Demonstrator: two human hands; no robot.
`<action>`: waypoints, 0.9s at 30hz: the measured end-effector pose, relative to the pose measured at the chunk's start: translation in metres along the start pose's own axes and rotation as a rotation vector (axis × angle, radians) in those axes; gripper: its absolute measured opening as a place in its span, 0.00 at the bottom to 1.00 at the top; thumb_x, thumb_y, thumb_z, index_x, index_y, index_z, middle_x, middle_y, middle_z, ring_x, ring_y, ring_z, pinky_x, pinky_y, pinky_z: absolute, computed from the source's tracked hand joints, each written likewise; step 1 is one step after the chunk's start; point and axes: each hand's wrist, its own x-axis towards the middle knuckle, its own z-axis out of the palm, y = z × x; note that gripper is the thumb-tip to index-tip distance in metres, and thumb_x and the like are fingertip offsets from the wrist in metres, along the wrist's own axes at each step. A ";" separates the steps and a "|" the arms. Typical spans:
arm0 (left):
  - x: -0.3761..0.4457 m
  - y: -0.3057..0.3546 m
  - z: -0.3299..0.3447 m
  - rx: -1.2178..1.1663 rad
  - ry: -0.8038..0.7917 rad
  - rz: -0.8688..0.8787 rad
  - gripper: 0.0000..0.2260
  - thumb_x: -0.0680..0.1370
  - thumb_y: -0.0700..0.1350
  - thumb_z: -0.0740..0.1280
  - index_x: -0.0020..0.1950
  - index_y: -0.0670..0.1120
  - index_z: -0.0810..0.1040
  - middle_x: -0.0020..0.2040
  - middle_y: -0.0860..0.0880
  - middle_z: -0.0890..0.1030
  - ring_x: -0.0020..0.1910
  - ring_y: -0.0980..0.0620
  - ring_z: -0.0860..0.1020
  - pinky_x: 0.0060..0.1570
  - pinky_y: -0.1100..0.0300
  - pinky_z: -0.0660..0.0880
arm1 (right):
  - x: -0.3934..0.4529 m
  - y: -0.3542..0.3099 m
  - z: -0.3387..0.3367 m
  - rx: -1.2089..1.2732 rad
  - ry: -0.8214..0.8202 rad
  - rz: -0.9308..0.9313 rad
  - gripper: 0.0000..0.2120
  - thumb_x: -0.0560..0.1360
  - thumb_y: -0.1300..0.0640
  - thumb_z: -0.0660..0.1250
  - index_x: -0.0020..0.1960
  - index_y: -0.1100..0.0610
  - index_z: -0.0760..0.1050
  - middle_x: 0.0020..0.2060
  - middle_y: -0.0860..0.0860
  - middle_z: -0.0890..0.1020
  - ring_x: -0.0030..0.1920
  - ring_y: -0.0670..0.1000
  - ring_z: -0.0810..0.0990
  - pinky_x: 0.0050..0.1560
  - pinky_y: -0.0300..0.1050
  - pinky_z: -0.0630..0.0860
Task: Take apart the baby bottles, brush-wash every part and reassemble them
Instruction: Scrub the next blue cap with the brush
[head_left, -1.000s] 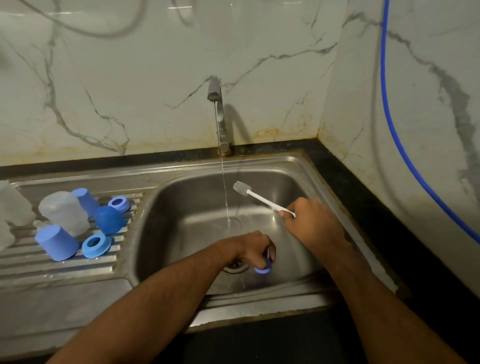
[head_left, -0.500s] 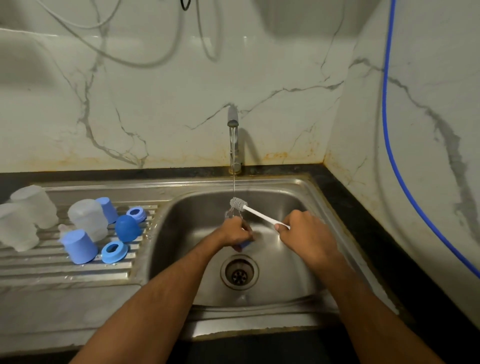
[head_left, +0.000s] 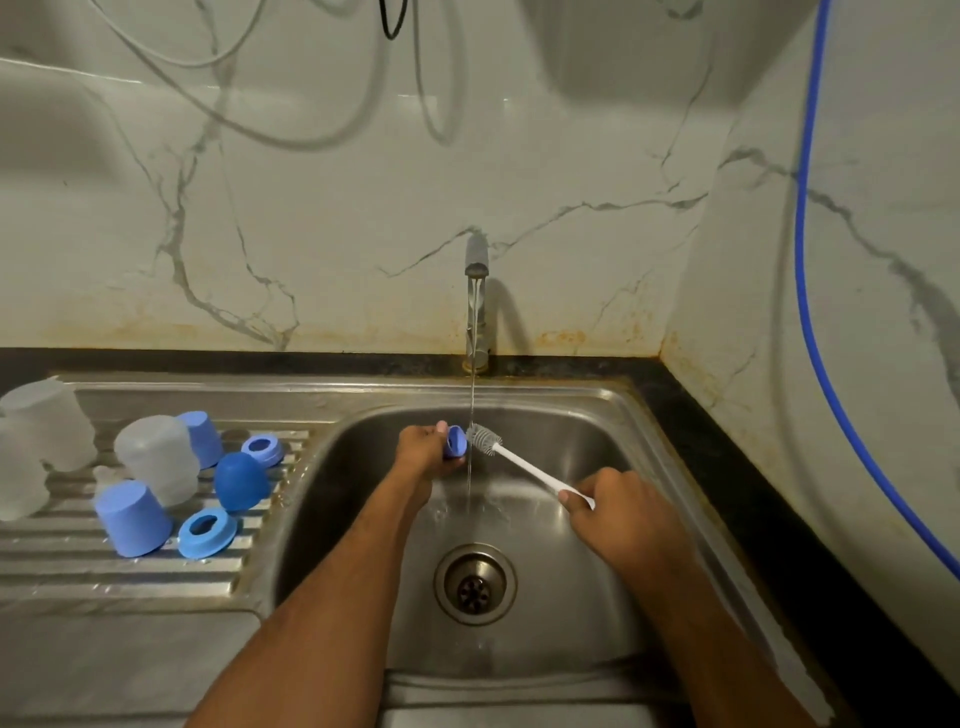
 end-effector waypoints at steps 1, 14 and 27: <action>0.003 0.001 0.002 -0.024 0.001 -0.016 0.12 0.85 0.42 0.61 0.59 0.34 0.78 0.53 0.37 0.80 0.51 0.43 0.82 0.40 0.59 0.83 | 0.002 0.002 -0.001 -0.001 0.005 -0.010 0.17 0.81 0.41 0.63 0.60 0.52 0.81 0.48 0.49 0.84 0.45 0.48 0.80 0.45 0.42 0.73; 0.004 -0.002 0.009 -0.039 -0.007 -0.064 0.09 0.84 0.39 0.63 0.48 0.35 0.77 0.49 0.35 0.82 0.48 0.39 0.84 0.38 0.55 0.84 | 0.000 -0.003 0.003 -0.097 0.001 -0.073 0.18 0.84 0.42 0.59 0.49 0.51 0.82 0.36 0.46 0.79 0.37 0.46 0.78 0.38 0.42 0.72; 0.017 -0.004 0.001 -0.013 0.123 0.033 0.08 0.82 0.40 0.66 0.53 0.36 0.80 0.48 0.39 0.83 0.47 0.44 0.83 0.52 0.48 0.83 | -0.003 -0.010 0.003 -0.015 -0.038 -0.156 0.19 0.83 0.44 0.62 0.38 0.53 0.77 0.32 0.48 0.78 0.34 0.46 0.78 0.38 0.45 0.76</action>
